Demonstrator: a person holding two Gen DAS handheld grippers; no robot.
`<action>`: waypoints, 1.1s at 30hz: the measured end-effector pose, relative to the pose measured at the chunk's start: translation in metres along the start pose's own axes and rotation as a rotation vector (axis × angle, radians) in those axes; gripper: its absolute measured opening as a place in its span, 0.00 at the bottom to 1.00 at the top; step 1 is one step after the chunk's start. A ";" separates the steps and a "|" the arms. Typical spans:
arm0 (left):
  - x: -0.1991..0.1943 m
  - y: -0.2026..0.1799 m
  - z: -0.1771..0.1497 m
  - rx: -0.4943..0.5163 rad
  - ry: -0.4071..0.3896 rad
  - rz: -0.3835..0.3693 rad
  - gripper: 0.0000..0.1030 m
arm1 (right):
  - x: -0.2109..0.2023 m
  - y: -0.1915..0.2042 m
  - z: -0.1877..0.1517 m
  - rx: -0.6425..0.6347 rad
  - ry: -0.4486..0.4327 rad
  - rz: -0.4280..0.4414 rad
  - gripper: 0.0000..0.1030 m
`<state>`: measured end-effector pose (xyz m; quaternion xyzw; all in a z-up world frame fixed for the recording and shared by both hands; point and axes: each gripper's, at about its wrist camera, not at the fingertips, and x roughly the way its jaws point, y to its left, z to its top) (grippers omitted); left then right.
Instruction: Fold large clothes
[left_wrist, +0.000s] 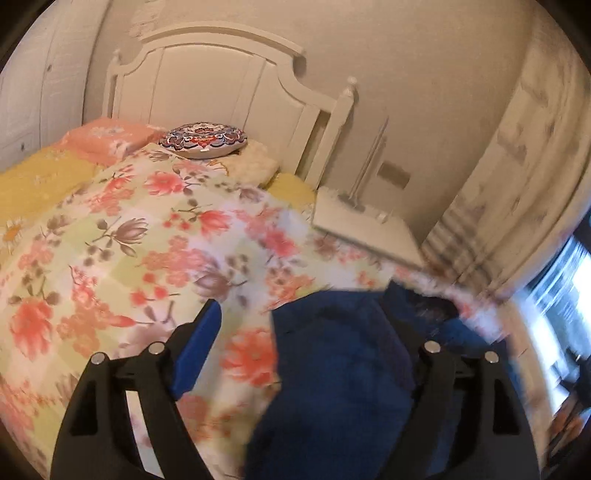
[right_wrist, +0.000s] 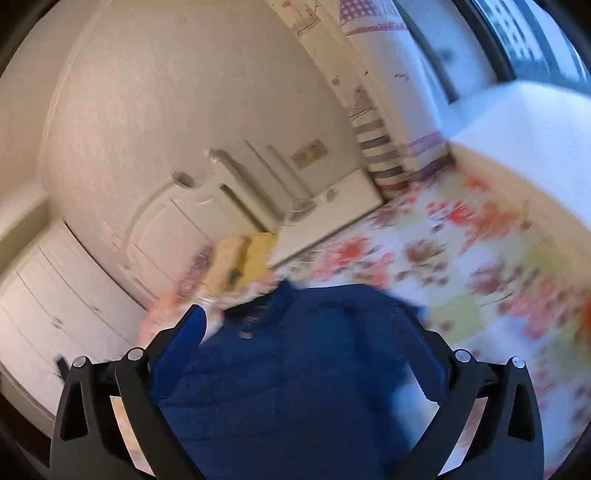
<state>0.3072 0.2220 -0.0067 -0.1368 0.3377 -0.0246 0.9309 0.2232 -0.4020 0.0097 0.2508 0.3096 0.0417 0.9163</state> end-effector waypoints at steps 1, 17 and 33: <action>0.007 0.000 -0.004 0.021 0.019 -0.005 0.79 | 0.007 -0.002 -0.004 -0.042 0.028 -0.044 0.96; 0.088 -0.059 -0.067 0.333 0.235 -0.079 0.64 | 0.098 0.048 -0.057 -0.505 0.270 -0.112 0.85; 0.059 -0.089 0.033 0.177 -0.058 -0.071 0.06 | 0.056 0.074 0.010 -0.372 -0.037 -0.235 0.10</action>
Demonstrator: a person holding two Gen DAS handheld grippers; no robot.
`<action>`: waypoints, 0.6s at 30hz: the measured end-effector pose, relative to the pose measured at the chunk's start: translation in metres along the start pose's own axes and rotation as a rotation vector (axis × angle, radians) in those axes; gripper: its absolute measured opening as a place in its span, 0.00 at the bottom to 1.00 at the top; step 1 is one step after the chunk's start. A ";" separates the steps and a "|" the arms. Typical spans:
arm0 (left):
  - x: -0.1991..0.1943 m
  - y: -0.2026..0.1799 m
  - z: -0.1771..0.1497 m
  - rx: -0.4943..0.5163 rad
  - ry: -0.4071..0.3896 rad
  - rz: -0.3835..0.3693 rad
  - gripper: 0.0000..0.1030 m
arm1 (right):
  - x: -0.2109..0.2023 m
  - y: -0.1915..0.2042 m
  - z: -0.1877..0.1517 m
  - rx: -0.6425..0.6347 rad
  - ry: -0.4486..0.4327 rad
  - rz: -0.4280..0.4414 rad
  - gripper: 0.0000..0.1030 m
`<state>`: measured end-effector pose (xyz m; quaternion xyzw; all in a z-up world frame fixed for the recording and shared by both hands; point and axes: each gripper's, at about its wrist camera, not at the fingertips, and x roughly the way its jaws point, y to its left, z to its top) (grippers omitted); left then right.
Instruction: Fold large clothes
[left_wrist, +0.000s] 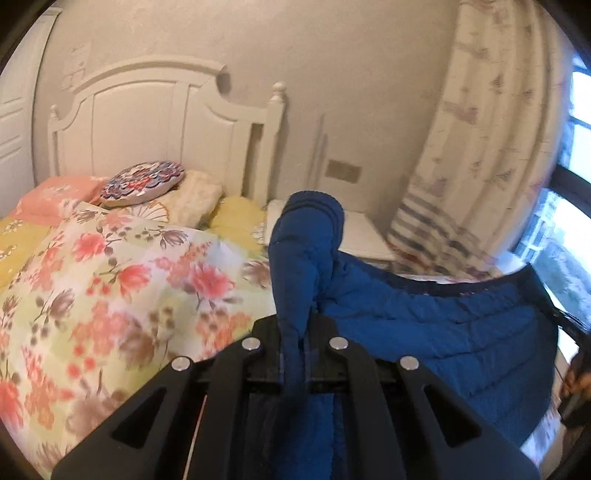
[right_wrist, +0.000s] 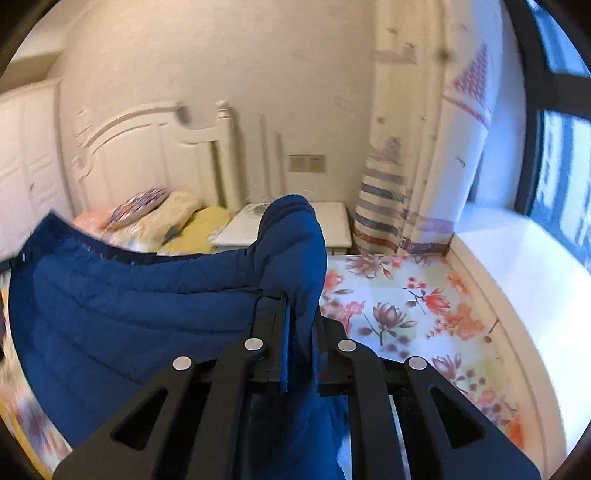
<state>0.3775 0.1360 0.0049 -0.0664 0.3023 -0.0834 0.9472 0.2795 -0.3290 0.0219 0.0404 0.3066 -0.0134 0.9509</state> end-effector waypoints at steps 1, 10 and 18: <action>0.014 0.002 0.003 -0.017 0.019 0.022 0.06 | 0.015 0.000 0.004 0.021 0.017 -0.009 0.10; 0.126 0.047 -0.052 -0.228 0.224 0.137 0.37 | 0.132 -0.019 -0.041 0.127 0.285 -0.129 0.17; 0.051 0.101 -0.050 -0.420 0.037 0.059 0.92 | 0.081 -0.043 -0.044 0.221 0.258 0.078 0.41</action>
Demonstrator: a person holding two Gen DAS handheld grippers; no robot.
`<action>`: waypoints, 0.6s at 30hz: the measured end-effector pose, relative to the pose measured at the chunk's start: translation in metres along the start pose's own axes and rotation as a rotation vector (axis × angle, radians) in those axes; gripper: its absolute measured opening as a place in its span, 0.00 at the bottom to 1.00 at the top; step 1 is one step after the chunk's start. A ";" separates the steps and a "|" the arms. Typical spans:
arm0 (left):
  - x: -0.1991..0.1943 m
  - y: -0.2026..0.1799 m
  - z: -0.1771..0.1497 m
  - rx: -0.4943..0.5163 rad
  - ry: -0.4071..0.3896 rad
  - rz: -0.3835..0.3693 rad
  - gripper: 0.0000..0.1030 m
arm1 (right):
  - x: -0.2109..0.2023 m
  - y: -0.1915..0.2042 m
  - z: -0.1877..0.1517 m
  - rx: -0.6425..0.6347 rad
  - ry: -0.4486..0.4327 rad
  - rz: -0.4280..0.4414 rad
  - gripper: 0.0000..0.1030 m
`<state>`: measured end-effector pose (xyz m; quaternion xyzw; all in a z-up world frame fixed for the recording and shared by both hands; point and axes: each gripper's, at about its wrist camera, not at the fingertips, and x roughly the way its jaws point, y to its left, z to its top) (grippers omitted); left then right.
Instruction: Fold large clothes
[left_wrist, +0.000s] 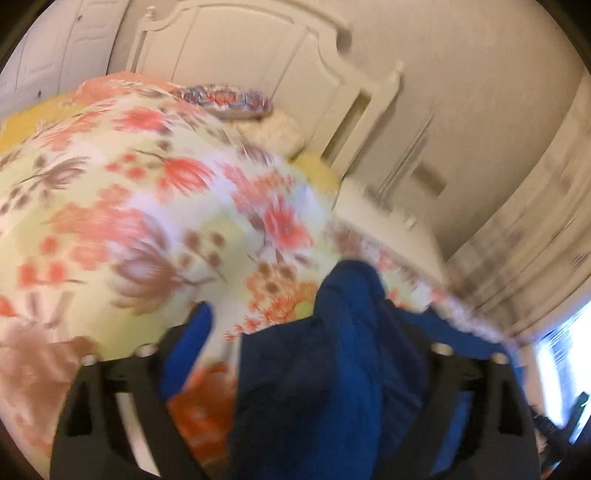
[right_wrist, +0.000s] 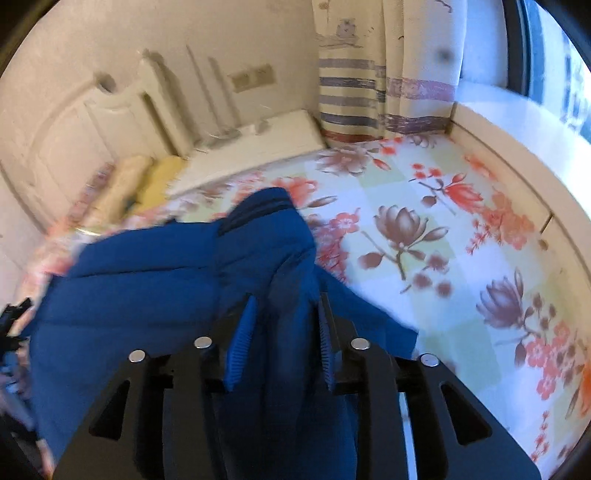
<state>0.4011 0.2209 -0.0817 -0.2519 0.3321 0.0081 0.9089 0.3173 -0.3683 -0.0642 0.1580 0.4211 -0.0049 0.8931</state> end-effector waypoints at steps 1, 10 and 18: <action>-0.013 0.009 0.000 0.000 0.006 -0.032 0.94 | -0.017 -0.004 -0.006 -0.007 -0.029 0.034 0.71; -0.107 0.062 -0.068 0.238 0.133 -0.139 0.95 | -0.114 -0.043 -0.106 -0.149 -0.130 0.154 0.96; -0.086 0.014 -0.131 0.441 0.232 -0.149 0.97 | -0.091 -0.017 -0.145 -0.239 -0.050 0.176 0.89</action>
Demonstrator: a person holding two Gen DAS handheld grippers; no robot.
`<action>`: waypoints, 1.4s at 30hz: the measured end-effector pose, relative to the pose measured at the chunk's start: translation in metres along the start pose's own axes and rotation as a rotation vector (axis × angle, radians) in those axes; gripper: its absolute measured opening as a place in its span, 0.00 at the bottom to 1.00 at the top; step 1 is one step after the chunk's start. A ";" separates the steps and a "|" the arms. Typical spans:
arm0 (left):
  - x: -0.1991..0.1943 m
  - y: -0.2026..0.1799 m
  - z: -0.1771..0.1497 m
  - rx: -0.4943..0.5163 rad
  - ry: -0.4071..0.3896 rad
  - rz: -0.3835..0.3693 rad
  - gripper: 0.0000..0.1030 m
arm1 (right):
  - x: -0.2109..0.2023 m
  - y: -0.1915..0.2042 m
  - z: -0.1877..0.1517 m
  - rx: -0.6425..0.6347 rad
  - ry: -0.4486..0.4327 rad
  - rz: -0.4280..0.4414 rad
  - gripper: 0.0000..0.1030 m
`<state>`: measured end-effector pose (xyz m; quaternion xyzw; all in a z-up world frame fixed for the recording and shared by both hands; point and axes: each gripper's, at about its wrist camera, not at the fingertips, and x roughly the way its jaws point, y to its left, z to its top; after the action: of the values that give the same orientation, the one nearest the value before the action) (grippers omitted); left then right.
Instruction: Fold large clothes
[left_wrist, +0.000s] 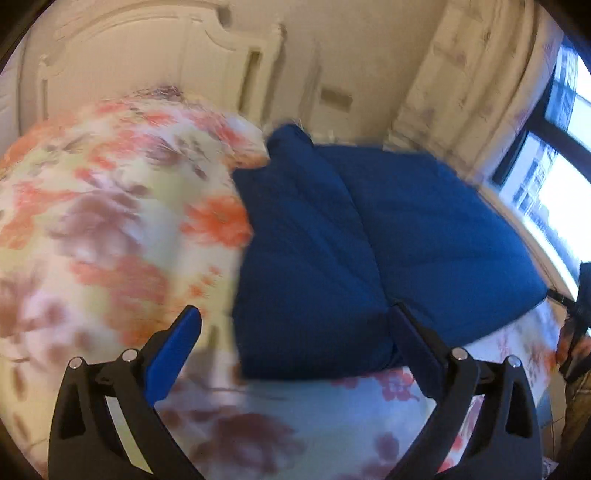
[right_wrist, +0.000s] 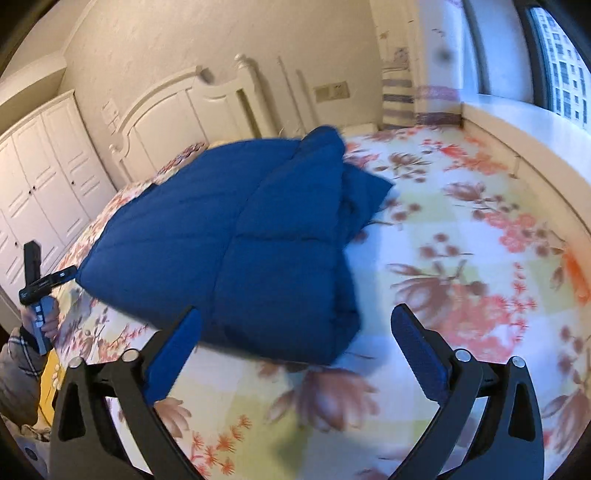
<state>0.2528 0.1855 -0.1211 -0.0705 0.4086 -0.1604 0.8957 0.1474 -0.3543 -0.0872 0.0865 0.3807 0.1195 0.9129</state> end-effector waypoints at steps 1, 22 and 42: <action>0.009 0.000 0.003 -0.039 0.022 -0.034 0.98 | 0.003 0.005 0.001 -0.016 0.006 0.000 0.79; -0.120 -0.022 -0.118 -0.058 -0.038 -0.038 0.26 | -0.110 0.068 -0.102 -0.097 -0.036 0.051 0.23; -0.161 -0.094 -0.046 0.115 -0.293 0.111 0.87 | -0.114 0.119 -0.016 -0.229 -0.195 -0.089 0.79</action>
<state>0.0976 0.1526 -0.0132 -0.0191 0.2668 -0.1220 0.9558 0.0395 -0.2717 0.0081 -0.0240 0.2774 0.1127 0.9538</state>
